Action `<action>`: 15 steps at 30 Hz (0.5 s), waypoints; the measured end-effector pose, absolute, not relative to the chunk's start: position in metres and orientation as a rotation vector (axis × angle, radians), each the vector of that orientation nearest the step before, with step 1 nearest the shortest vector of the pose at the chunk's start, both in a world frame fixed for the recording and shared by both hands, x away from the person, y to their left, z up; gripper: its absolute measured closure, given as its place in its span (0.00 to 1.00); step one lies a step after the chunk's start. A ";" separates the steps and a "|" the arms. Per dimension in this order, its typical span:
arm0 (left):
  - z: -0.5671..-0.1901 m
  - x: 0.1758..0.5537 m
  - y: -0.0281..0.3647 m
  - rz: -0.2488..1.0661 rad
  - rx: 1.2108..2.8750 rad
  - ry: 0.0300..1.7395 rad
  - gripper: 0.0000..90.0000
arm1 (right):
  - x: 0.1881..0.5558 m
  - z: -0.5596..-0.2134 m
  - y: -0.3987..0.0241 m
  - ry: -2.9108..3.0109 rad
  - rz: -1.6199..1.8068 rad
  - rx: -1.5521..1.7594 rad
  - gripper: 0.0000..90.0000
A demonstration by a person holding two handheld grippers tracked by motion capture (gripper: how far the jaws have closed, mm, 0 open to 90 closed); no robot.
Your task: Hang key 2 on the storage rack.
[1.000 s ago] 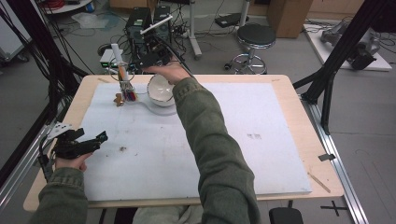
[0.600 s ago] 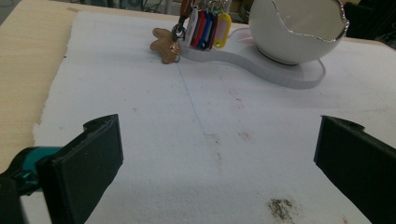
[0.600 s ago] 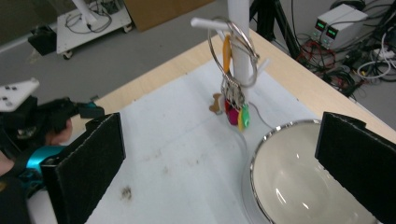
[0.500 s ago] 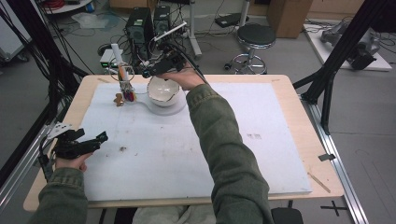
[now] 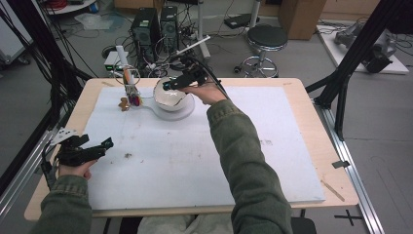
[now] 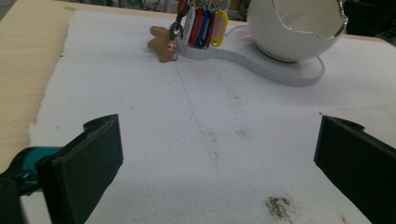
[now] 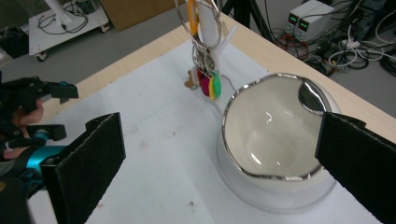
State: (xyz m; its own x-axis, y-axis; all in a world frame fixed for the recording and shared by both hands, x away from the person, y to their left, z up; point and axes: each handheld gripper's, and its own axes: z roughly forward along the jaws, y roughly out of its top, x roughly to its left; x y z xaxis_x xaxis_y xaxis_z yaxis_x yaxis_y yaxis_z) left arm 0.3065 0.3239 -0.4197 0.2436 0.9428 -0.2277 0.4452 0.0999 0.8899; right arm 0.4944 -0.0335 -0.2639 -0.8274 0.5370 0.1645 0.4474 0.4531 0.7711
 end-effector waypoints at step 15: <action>-0.420 0.306 0.323 0.622 1.517 1.363 0.02 | 0.479 -0.276 -0.077 2.521 1.326 0.936 0.01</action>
